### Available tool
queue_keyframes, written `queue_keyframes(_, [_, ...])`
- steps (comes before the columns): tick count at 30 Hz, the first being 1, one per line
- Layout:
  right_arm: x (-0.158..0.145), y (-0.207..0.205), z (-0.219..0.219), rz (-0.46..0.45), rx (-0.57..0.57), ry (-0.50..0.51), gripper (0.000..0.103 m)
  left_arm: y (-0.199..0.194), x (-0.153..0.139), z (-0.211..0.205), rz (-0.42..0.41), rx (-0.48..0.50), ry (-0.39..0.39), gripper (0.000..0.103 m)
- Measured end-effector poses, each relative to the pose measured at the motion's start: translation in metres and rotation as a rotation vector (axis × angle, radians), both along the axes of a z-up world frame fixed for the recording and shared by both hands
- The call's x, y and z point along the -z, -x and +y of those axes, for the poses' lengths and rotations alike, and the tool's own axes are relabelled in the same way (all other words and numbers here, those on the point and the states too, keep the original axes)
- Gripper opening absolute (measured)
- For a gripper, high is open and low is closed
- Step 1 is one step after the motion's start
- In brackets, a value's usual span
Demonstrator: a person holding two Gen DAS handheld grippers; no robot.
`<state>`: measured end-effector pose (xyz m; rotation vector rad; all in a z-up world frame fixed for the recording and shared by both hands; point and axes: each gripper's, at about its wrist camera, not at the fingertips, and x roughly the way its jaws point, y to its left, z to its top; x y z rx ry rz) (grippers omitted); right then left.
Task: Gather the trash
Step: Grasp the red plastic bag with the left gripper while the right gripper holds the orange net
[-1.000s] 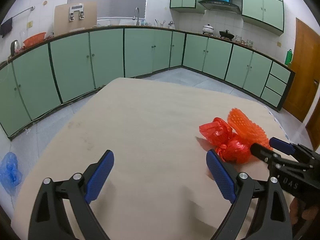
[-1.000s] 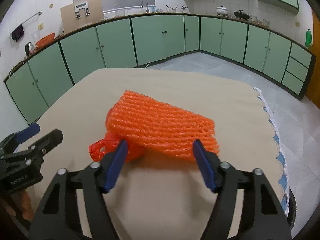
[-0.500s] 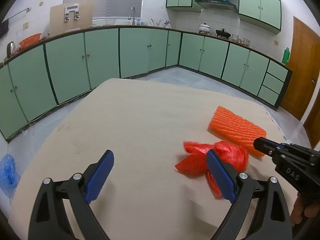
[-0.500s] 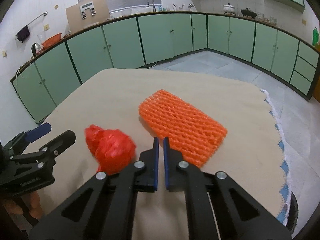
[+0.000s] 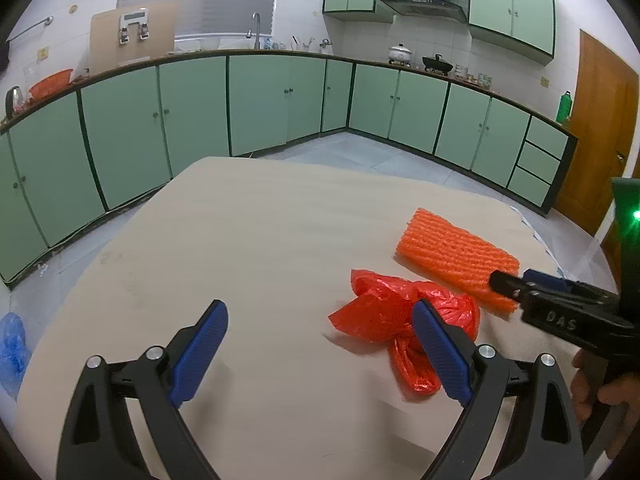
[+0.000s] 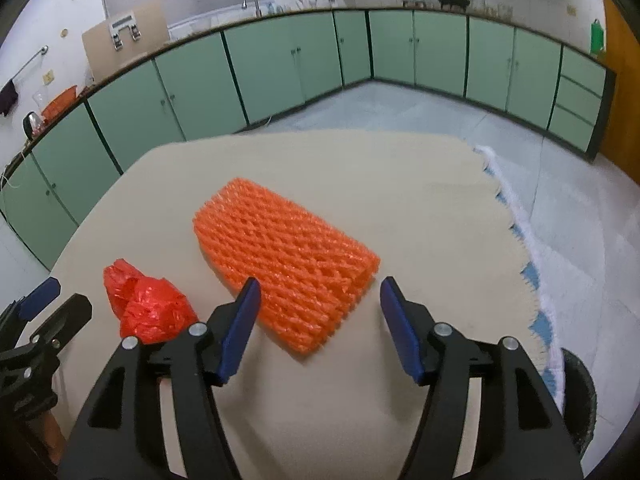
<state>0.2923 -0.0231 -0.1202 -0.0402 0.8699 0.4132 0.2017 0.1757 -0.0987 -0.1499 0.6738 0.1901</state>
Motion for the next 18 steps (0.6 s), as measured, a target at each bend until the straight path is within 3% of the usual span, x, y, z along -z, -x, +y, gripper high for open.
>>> queue_keyframes(4, [0.004,-0.003,0.007,0.024,-0.014,0.005,0.062,-0.002,-0.001,-0.004,-0.001,0.006,-0.003,0.092])
queue_keyframes(7, [0.002,-0.006,0.013,0.024,-0.029,0.014,0.052,-0.003,-0.001,-0.009,-0.003,0.012,-0.005,0.092])
queue_keyframes(12, [0.000,0.000,0.023,0.019,-0.087,0.001,0.017,-0.003,-0.001,-0.015,-0.003,0.018,-0.004,0.092])
queue_keyframes(14, [-0.003,0.003,0.023,0.005,-0.087,-0.001,0.011,-0.005,-0.003,-0.017,-0.004,0.023,-0.004,0.092])
queue_keyframes(18, [-0.007,0.009,0.006,-0.006,-0.043,-0.042,0.009,-0.008,-0.004,-0.023,0.000,0.036,0.000,0.092])
